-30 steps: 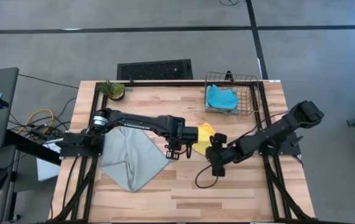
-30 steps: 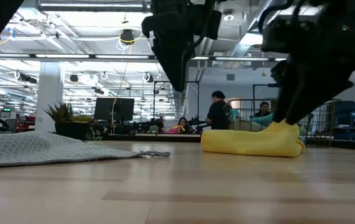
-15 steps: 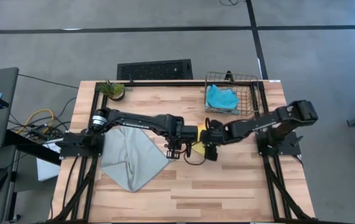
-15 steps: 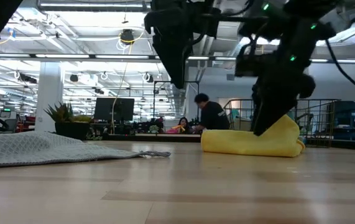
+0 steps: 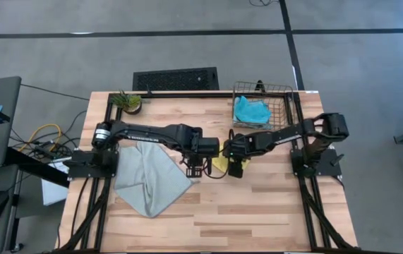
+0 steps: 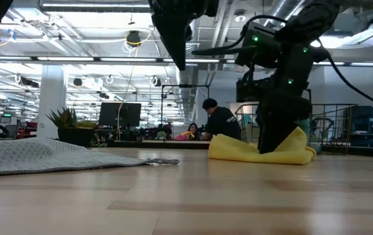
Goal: Fold microfiber towels
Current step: Put the folded yellow microfiber cloth into the wire basket
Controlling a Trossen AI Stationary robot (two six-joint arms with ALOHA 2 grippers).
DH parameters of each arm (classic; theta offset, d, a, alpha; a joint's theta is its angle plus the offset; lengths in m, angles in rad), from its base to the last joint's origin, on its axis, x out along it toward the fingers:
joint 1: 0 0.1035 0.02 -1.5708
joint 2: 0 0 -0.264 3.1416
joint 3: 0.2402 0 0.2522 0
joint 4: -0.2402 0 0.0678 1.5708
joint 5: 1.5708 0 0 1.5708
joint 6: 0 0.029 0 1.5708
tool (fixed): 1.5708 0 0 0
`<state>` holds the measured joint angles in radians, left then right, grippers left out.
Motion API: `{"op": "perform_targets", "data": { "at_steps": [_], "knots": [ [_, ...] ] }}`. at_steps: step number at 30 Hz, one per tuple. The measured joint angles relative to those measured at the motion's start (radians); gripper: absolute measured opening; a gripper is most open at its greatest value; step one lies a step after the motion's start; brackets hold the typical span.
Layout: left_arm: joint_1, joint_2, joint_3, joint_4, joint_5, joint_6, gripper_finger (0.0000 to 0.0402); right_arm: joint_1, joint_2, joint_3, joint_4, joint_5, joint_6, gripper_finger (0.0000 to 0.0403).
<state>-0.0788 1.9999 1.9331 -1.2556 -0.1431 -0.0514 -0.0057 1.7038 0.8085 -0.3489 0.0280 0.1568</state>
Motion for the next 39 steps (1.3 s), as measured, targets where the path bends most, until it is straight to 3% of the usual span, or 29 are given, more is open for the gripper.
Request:
{"op": "perform_targets", "data": {
  "at_steps": [4, 7, 10, 15, 17, 39],
  "knots": [
    [0.000, -0.024, 0.000, -0.011, -0.002, -0.028, 0.0132, -0.003, 0.008, 0.004, -0.002, 0.000, 0.014, 0.0246],
    [0.000, -0.038, 0.000, -0.014, -0.012, -0.041, 0.0132, -0.003, 0.003, 0.002, -0.003, 0.001, 0.018, 0.0221],
    [0.000, -0.050, 0.000, -0.016, -0.026, -0.044, 0.0132, -0.005, 0.003, 0.002, -0.004, 0.005, 0.019, 0.0167],
    [0.000, -0.070, 0.000, -0.022, -0.043, -0.054, 0.0132, -0.004, 0.002, 0.001, -0.003, -0.001, 0.019, 0.0043],
    [0.000, -0.079, 0.000, -0.026, -0.051, -0.062, 0.0132, -0.003, 0.001, 0.001, -0.005, 0.000, 0.019, 0.0017],
    [-0.043, -0.091, 0.000, -0.078, -0.104, -0.083, 0.0132, -0.001, 0.012, 0.250, -0.345, 0.085, -0.079, 0.0011]
  ]
}}
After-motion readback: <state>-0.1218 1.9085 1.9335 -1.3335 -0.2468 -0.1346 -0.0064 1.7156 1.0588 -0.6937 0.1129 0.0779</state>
